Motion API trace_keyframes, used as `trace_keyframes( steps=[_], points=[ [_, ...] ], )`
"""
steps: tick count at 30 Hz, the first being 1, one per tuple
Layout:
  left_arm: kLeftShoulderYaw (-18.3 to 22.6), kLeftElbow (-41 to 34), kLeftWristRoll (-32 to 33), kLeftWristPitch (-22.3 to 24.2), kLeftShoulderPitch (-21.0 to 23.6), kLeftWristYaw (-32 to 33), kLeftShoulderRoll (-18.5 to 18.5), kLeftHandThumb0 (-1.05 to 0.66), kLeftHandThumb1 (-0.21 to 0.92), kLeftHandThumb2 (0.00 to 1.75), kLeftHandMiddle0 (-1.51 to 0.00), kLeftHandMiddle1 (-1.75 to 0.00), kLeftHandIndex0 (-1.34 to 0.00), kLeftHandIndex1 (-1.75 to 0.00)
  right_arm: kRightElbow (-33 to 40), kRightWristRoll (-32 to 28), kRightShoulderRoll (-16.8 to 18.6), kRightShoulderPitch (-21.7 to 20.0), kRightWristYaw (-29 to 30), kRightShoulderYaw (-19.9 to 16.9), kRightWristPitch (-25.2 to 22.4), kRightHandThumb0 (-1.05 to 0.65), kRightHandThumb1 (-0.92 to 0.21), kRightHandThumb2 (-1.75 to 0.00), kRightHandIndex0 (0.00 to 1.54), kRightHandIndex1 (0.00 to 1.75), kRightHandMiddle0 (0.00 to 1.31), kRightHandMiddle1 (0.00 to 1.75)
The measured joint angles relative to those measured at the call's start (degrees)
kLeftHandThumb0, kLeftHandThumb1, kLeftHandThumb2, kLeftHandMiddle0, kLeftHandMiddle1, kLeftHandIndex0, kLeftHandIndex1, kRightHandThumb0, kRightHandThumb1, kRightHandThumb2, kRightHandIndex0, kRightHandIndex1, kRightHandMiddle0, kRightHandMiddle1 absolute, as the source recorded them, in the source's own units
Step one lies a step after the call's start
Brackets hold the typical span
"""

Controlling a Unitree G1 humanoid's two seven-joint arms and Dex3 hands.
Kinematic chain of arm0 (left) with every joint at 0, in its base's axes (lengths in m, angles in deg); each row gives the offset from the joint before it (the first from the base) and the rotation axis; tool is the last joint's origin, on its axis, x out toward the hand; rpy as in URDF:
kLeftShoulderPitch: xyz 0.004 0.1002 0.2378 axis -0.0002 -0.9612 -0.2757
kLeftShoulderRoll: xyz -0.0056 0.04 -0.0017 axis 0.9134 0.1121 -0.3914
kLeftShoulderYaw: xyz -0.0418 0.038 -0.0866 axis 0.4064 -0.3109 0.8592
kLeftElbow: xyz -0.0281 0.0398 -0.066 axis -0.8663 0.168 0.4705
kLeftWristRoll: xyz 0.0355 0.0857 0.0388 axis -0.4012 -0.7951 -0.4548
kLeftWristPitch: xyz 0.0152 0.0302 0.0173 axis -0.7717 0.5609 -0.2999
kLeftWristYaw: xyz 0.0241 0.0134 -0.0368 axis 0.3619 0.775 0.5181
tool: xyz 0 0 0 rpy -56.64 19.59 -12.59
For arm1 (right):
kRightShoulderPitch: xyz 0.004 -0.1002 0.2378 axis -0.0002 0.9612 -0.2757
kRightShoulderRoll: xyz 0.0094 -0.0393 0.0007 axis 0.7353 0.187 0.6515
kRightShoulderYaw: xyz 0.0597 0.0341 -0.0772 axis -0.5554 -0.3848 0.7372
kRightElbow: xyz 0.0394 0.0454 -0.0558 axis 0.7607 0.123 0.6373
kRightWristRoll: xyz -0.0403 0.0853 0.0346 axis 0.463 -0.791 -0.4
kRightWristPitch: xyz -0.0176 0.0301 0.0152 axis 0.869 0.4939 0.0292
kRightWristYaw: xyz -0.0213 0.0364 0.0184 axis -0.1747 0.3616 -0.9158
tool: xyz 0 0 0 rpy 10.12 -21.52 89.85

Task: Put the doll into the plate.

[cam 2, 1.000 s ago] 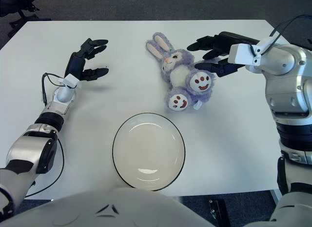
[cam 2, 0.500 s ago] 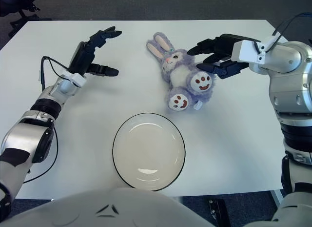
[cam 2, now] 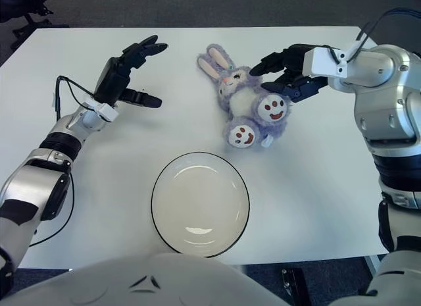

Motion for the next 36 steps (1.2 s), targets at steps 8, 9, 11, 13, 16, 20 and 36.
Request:
trace_keyframes(
  steps=[8,9,11,13,16,20,36],
  points=[
    [-0.6,-0.4,0.0,-0.1,0.0,0.5,0.1,-0.46,0.92,0.08,-0.45,-0.01,-0.26,-0.42,-2.2,0.6,1.8,-0.8,-0.3,1.9,-1.3,-0.69,-0.92,-0.93,0.71,0.03,0.43,0.02],
    [-0.6,-0.5,0.0,-0.1,0.0,0.6,0.1,-0.46,0.92,0.08,-0.45,-0.01,-0.26,-0.41,-2.4,0.6,2.0,-1.0,-0.3,2.0,-1.3,-0.68,-0.92,-0.93,0.71,0.03,0.44,0.03],
    [-0.6,-0.6,0.0,-0.1,0.0,0.7,0.1,-0.45,0.92,0.08,-0.46,-0.01,-0.26,-0.41,-3.4,0.4,2.4,-1.4,-0.2,2.1,-0.6,-0.68,-0.92,-0.93,0.71,0.03,0.44,0.03],
    [-0.7,-0.8,0.0,-0.1,0.0,0.7,0.1,-0.45,0.92,0.08,-0.46,-0.01,-0.27,-0.41,-4.7,0.3,2.9,-1.8,-0.2,2.1,0.2,-0.68,-0.92,-0.93,0.71,0.03,0.44,0.03],
    [-0.7,-0.9,0.0,-0.1,0.0,0.9,0.2,-0.45,0.92,0.08,-0.46,-0.01,-0.27,-0.4,-10.6,-1.1,4.2,-2.7,0.3,2.1,6.5,-0.68,-0.92,-0.93,0.71,0.02,0.45,0.03],
    [-0.7,-1.1,0.0,-0.2,0.0,1.1,0.3,-0.44,0.92,0.08,-0.46,-0.01,-0.28,-0.39,-18.8,-2.7,5.9,-3.5,0.8,2.1,14.3,-0.68,-0.92,-0.93,0.7,0.02,0.45,0.03],
    [-1.0,-1.2,-0.1,-0.5,0.0,1.7,0.8,-0.41,0.92,0.08,-0.47,-0.01,-0.31,-0.34,-28.8,-12.3,11.8,-3.8,0.4,-1.5,28.9,-0.64,-0.92,-0.91,0.72,0.02,0.46,0.04]
  ],
)
